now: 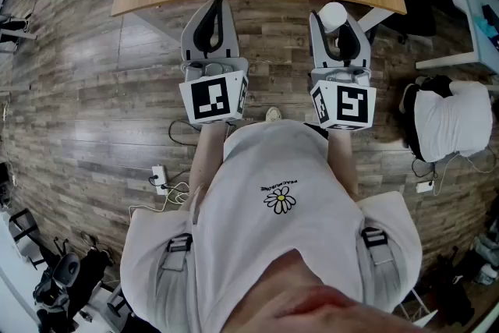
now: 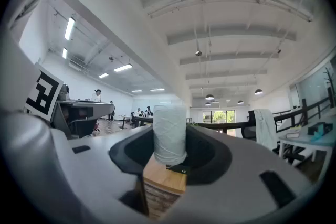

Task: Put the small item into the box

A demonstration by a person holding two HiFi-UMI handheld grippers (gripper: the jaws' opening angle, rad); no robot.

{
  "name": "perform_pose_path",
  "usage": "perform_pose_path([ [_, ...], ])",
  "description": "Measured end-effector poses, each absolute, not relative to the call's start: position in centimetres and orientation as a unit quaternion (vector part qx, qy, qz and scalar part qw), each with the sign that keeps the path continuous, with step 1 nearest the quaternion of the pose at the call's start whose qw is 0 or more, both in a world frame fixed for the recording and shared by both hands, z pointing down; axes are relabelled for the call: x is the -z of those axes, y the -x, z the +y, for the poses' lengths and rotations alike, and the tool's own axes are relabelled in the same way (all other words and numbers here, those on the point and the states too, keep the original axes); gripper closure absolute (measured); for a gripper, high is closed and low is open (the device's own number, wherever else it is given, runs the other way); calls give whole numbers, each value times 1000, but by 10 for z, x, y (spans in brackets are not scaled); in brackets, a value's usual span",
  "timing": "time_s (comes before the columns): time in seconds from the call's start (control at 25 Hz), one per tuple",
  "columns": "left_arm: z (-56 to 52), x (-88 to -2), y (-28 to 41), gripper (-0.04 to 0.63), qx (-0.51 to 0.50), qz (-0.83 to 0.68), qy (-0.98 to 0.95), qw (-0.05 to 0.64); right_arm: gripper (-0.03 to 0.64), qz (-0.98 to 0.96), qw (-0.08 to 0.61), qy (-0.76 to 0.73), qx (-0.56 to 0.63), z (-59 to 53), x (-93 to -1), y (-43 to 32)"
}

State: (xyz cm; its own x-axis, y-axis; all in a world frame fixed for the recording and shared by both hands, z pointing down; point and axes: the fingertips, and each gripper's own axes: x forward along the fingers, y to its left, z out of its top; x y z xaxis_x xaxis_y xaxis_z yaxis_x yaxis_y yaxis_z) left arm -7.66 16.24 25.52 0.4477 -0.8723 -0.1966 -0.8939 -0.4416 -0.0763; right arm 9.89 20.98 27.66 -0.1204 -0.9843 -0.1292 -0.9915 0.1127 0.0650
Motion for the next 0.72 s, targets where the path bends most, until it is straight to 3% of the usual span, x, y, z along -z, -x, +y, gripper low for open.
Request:
perform_pose_path([
  [0.72, 153, -254, 82, 580, -61, 543, 833, 90, 442, 756, 48, 651, -53, 202, -286, -116],
])
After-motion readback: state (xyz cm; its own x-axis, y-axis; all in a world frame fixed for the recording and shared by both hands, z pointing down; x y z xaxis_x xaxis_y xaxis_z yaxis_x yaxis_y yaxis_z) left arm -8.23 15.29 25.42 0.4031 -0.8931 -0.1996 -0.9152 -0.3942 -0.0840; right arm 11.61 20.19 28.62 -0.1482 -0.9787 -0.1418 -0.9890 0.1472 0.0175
